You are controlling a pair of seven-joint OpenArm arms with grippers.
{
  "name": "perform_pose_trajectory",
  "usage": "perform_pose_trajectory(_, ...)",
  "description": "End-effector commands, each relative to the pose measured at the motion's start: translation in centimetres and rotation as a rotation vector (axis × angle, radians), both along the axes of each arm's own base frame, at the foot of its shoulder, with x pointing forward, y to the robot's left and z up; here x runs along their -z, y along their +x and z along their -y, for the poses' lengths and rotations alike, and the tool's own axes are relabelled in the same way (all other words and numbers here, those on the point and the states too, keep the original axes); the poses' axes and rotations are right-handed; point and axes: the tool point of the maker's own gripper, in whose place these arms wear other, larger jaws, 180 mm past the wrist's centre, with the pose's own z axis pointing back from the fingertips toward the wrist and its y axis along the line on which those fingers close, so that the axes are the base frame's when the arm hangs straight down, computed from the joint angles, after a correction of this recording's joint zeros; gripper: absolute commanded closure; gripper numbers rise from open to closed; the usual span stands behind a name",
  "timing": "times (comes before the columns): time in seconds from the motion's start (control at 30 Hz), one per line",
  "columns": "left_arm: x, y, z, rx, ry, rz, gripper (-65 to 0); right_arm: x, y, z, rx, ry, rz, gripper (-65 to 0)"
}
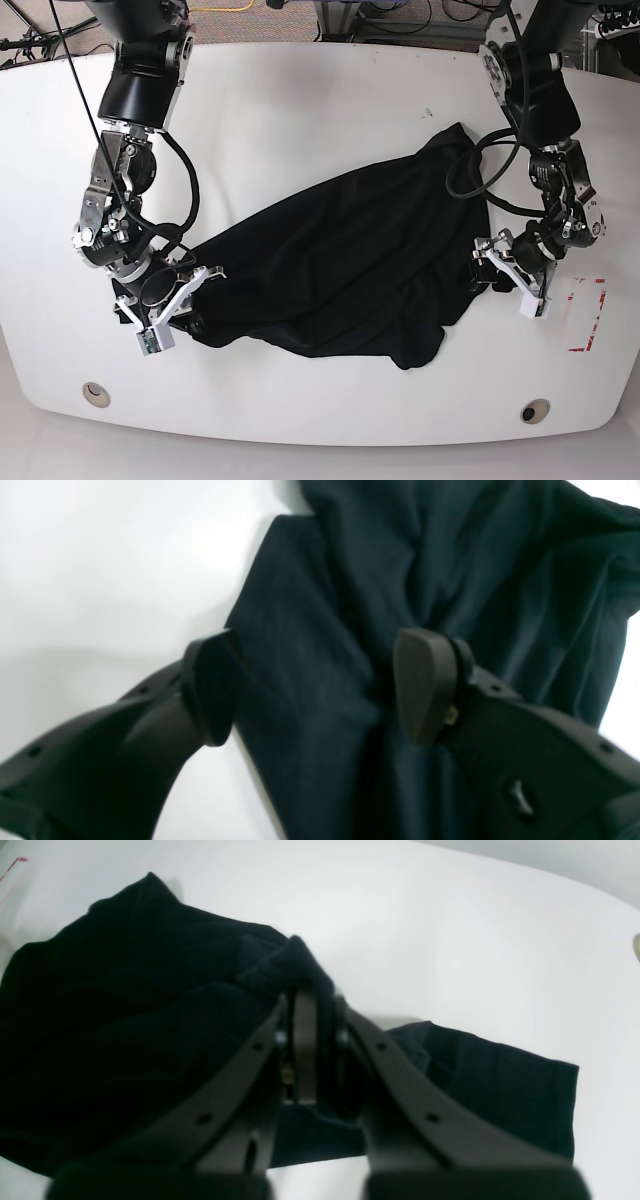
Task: Fold the T-shirt properly
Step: 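Hold the shirt edges with both grippers, keeping the shirt spread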
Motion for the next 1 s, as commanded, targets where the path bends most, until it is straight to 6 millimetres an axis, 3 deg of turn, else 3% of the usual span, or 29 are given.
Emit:
perform_pose_trajectory(0.0, -0.7, 1.2, -1.3, -0.023, 0.001, 0.020, -43.4, -2.5, 0.7, 0.2, -0.001, 0.005, 0.076, -1.4)
perform_pose_trajectory(0.57, 0.2, 1.8, 0.8, 0.060, 0.023, -0.029, -43.0, -2.4, 0.7, 0.3, 0.001, 0.007, 0.074, -1.1)
perform_pose_trajectory(0.97, 1.9, 1.0, 1.6, 0.065, 0.003, -0.074, -41.6, -2.3, 0.6, 0.2, 0.000, 0.008, 0.072, -1.0)
